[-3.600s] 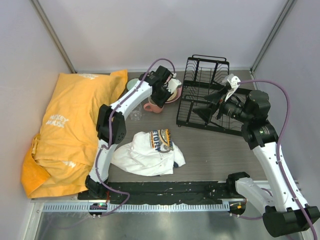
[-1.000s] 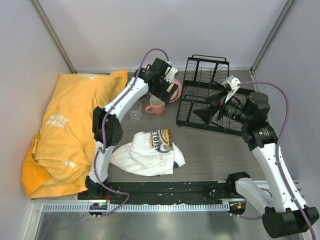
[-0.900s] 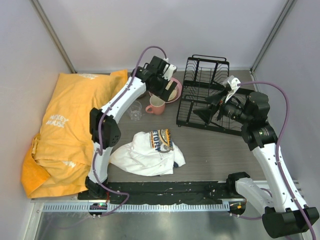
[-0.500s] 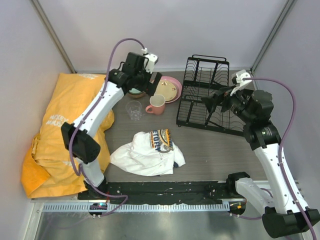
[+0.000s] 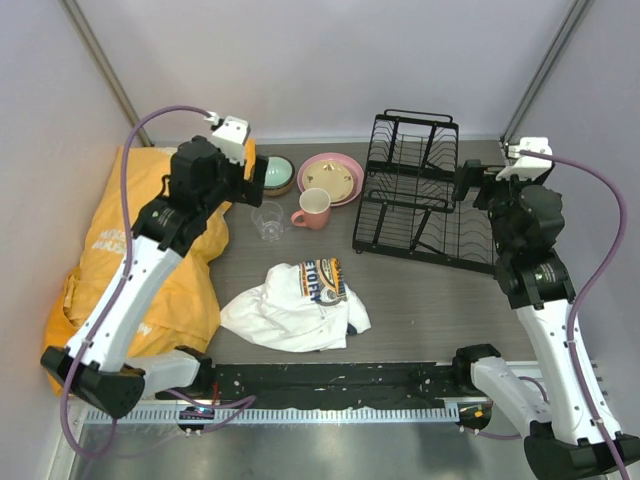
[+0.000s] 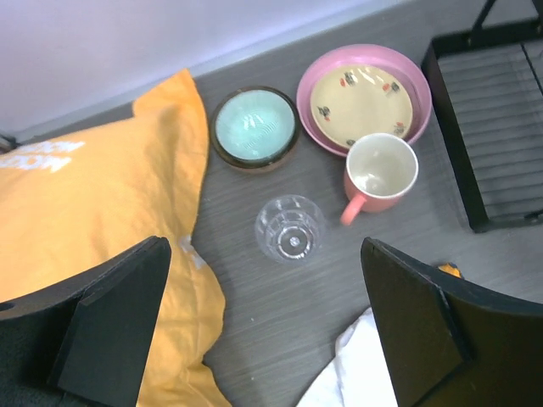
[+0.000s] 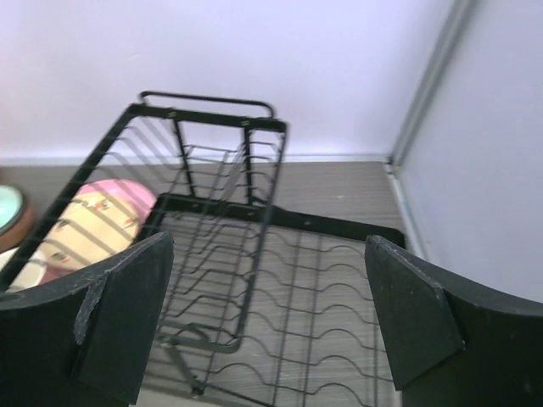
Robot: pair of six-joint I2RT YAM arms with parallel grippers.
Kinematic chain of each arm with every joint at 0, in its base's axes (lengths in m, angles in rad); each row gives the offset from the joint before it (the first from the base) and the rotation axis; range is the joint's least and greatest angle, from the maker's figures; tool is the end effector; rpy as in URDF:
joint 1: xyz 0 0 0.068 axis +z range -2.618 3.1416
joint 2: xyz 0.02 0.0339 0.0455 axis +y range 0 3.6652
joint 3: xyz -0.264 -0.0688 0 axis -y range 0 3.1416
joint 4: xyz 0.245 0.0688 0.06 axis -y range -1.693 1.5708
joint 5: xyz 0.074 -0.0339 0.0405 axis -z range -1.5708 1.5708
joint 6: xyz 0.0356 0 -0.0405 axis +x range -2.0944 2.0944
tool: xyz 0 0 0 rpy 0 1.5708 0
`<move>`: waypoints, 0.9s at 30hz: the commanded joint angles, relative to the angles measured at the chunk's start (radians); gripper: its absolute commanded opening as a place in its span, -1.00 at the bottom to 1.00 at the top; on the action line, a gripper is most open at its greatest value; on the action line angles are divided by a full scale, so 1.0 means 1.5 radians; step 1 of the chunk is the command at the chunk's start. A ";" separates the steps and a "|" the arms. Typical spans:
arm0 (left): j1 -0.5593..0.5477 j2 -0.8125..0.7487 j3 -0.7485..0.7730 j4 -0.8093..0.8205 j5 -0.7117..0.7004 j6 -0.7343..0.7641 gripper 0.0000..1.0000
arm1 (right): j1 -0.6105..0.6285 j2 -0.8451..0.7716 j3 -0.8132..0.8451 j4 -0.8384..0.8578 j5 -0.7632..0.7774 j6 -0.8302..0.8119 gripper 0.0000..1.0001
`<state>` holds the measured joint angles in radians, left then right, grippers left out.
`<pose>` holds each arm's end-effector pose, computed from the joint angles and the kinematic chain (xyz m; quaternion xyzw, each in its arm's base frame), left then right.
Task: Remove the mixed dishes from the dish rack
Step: Reset both arms
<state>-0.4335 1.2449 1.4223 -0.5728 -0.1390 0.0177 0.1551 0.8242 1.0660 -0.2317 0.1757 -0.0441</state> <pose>0.2443 -0.1076 0.4238 0.1482 0.8178 -0.0576 0.5531 0.1721 0.0206 0.4253 -0.0076 0.7035 -0.0224 0.7103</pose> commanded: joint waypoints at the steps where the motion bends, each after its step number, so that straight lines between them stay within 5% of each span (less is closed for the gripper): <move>1: 0.014 -0.110 -0.054 0.111 -0.051 -0.002 0.99 | -0.001 -0.022 0.017 0.045 0.133 -0.027 0.99; 9: 0.048 -0.177 -0.098 0.121 -0.067 -0.007 0.99 | -0.001 -0.050 -0.037 0.105 0.108 -0.059 0.99; 20: 0.090 -0.220 -0.157 0.176 -0.068 -0.031 1.00 | -0.001 -0.020 -0.141 0.323 0.216 -0.099 0.99; 27: 0.095 -0.225 -0.190 0.210 -0.058 -0.025 0.99 | 0.008 -0.022 -0.140 0.316 0.207 -0.097 0.99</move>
<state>-0.2985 0.9142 1.1378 -0.3424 -0.2329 -0.0063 0.1596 0.8143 0.8425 0.1474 0.4633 -0.1848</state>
